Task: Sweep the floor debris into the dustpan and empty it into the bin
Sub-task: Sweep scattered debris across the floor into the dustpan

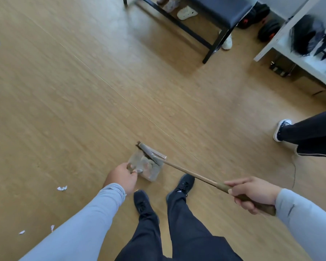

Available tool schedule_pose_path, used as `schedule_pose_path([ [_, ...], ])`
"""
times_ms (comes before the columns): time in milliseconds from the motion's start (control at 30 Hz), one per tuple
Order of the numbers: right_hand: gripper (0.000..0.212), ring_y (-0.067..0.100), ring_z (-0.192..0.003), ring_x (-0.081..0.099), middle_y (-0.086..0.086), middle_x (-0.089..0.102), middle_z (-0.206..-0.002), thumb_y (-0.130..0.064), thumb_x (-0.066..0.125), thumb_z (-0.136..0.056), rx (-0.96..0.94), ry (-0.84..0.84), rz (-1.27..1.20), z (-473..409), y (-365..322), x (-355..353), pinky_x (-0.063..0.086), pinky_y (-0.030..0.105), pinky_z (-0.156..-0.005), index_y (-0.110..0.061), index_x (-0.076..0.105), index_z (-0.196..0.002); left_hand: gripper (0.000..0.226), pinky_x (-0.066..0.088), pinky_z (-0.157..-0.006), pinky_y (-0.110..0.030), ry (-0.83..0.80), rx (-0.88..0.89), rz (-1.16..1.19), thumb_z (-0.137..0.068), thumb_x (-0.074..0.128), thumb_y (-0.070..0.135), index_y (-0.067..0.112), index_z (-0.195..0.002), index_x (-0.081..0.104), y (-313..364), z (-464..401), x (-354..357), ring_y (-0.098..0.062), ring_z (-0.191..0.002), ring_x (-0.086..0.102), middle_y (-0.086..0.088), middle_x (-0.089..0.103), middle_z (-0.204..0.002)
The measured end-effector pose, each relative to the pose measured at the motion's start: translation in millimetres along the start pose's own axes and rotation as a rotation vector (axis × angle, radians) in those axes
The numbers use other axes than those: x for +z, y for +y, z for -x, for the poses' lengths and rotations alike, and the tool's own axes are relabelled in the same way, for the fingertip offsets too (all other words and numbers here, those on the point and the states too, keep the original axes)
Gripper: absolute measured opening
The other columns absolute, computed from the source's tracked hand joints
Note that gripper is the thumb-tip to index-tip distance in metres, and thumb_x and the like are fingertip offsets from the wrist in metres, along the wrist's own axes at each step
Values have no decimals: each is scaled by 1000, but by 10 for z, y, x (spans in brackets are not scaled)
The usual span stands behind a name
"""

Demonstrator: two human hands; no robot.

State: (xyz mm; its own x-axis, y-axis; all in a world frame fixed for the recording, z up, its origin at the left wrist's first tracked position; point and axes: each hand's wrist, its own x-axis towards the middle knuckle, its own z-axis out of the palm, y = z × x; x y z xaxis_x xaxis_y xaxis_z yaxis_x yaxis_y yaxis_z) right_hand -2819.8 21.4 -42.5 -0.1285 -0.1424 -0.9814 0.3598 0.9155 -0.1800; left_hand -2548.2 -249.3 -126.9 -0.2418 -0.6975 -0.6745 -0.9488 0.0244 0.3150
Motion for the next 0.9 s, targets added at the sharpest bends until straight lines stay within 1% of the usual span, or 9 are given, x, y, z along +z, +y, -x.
schedule_pose_path([
  [133, 39, 17, -42, 37, 17, 52, -71, -5, 58, -95, -18, 71, -298, 146, 505, -130, 33, 21, -37, -17, 59, -132, 22, 51, -70, -31, -21, 48, -28, -92, 58, 34, 31, -112, 67, -8, 108, -73, -21, -80, 64, 4, 68, -86],
  [267, 37, 13, -38, 35, 13, 50, -67, -7, 55, -97, -22, 142, -593, 307, 935, -207, 32, 18, -32, -17, 56, -133, 23, 53, -75, -31, -56, 133, -100, -93, 58, 37, 33, -114, 66, 132, 247, -110, -22, -83, 65, 5, 69, -90],
  [400, 35, 13, -39, 37, 11, 51, -64, -8, 55, -98, 0, 225, -761, 485, 1418, -163, 33, 19, -32, -21, 55, -130, 22, 52, -75, -31, -66, 253, -190, -93, 58, 37, 33, -113, 67, 423, 307, -86, -22, -81, 62, 8, 66, -86],
  [500, 33, 14, -42, 41, 9, 54, -63, -11, 56, -97, 49, 328, -860, 588, 1887, -34, 36, 19, -36, -29, 55, -125, 29, 47, -75, -31, -89, 356, -284, -93, 60, 36, 29, -120, 67, 727, 312, 13, -26, -83, 58, 3, 63, -91],
  [567, 28, 14, -42, 43, 8, 55, -64, -13, 55, -98, 89, 408, -932, 615, 2211, 52, 37, 19, -38, -31, 55, -119, 31, 49, -79, -33, -109, 433, -338, -91, 62, 36, 26, -120, 68, 963, 299, 128, -27, -84, 58, 0, 67, -95],
  [667, 13, 14, -38, 42, 8, 51, -60, -11, 50, -99, 172, 508, -1042, 630, 2629, 57, 35, 18, -39, -22, 57, -98, 33, 50, -83, -33, -131, 523, -423, -91, 63, 38, 27, -121, 69, 1323, 336, 304, -32, -97, 65, -4, 73, -109],
  [767, 26, 17, -35, 37, 9, 47, -49, -8, 47, -96, 297, 562, -1096, 534, 3074, -140, 34, 18, -42, -7, 53, -71, 36, 49, -89, -35, -150, 587, -468, -91, 65, 37, 22, -123, 69, 1711, 398, 497, -34, -109, 64, -7, 72, -117],
  [833, 20, 18, -38, 38, 9, 49, -48, -6, 47, -92, 346, 608, -1157, 439, 3331, -347, 36, 18, -44, -4, 55, -73, 34, 48, -84, -36, -153, 633, -472, -90, 69, 33, 18, -120, 70, 1991, 473, 659, -35, -104, 65, -9, 73, -114],
  [900, 11, 17, -41, 40, 8, 50, -50, -5, 46, -90, 381, 638, -1221, 292, 3570, -589, 38, 18, -44, -5, 57, -86, 30, 44, -77, -36, -146, 656, -471, -89, 73, 28, 14, -116, 72, 2257, 494, 839, -35, -95, 65, -13, 74, -108],
])
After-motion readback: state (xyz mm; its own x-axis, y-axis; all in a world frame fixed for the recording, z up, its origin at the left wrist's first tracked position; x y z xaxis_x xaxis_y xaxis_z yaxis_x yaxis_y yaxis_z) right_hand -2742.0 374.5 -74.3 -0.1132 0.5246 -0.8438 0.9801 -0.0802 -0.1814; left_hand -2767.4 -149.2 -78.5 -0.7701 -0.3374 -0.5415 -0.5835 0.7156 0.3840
